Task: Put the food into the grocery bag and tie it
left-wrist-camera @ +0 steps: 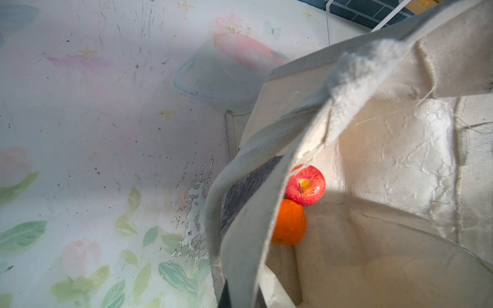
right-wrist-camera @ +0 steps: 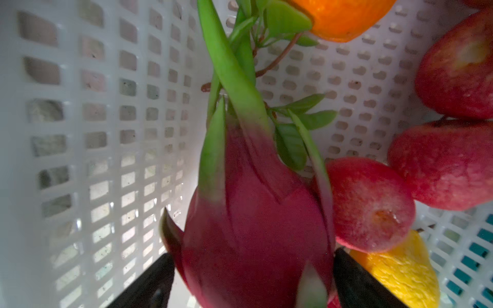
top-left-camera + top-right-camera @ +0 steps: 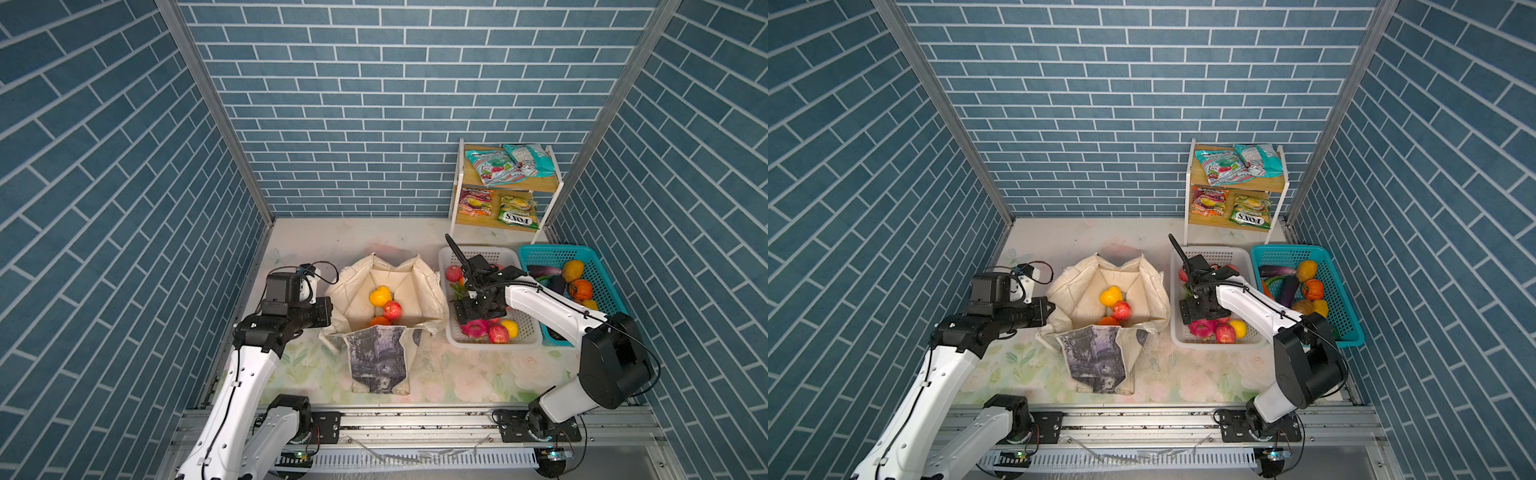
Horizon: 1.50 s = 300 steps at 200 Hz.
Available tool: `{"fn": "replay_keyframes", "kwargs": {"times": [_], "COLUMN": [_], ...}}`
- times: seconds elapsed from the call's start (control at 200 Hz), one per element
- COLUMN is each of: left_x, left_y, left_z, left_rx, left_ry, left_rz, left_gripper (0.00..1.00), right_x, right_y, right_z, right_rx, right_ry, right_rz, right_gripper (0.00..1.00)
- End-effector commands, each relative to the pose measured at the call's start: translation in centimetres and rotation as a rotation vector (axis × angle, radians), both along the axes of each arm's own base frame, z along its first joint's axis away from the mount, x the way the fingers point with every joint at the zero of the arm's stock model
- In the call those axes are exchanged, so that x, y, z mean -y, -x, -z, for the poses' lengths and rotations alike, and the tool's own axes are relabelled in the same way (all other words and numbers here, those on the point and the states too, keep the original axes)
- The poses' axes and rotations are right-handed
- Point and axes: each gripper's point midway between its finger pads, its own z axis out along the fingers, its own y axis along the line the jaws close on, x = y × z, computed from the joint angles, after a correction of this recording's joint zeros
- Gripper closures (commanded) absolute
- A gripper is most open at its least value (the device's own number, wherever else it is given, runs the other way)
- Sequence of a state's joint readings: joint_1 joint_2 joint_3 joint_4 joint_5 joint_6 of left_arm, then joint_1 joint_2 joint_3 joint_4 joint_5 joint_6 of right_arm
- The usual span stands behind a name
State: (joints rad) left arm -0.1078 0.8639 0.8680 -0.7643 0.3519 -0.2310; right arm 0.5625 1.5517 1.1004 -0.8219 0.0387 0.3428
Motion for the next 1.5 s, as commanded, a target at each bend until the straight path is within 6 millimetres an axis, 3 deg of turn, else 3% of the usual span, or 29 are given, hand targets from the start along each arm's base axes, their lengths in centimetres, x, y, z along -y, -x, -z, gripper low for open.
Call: {"fn": "replay_keyframes", "kwargs": {"times": [0.0, 0.355, 0.645, 0.97, 1.145, 1.335, 1.495], "left_x": [-0.3, -0.3, -0.3, -0.3, -0.3, -0.2, -0.2], "left_y": [-0.1, -0.1, 0.0, 0.0, 0.0, 0.0, 0.0], "left_z": [0.2, 0.2, 0.2, 0.1, 0.1, 0.0, 0.1], "left_rx": [0.010, 0.011, 0.011, 0.014, 0.017, 0.018, 0.017], "left_ry": [-0.010, -0.011, -0.010, -0.008, -0.006, -0.005, -0.006], "left_rz": [-0.007, -0.007, -0.007, -0.007, -0.006, -0.006, -0.005], "left_gripper": [1.00, 1.00, 1.00, 1.00, 1.00, 1.00, 1.00], "right_x": [-0.1, -0.1, 0.1, 1.7, 1.9, 0.4, -2.6], "right_y": [-0.6, -0.7, -0.7, -0.8, -0.5, -0.2, 0.1], "right_z": [0.1, -0.2, -3.5, -10.2, -15.2, -20.7, -25.3], "right_rx": [-0.001, -0.004, 0.058, 0.227, 0.326, 0.413, 0.495], "right_ry": [0.003, -0.016, -0.057, -0.082, -0.155, -0.314, -0.508], "right_rz": [0.000, 0.025, 0.051, 0.099, 0.117, 0.099, 0.027], "right_gripper": [0.10, 0.30, 0.40, 0.41, 0.42, 0.43, 0.45]}}
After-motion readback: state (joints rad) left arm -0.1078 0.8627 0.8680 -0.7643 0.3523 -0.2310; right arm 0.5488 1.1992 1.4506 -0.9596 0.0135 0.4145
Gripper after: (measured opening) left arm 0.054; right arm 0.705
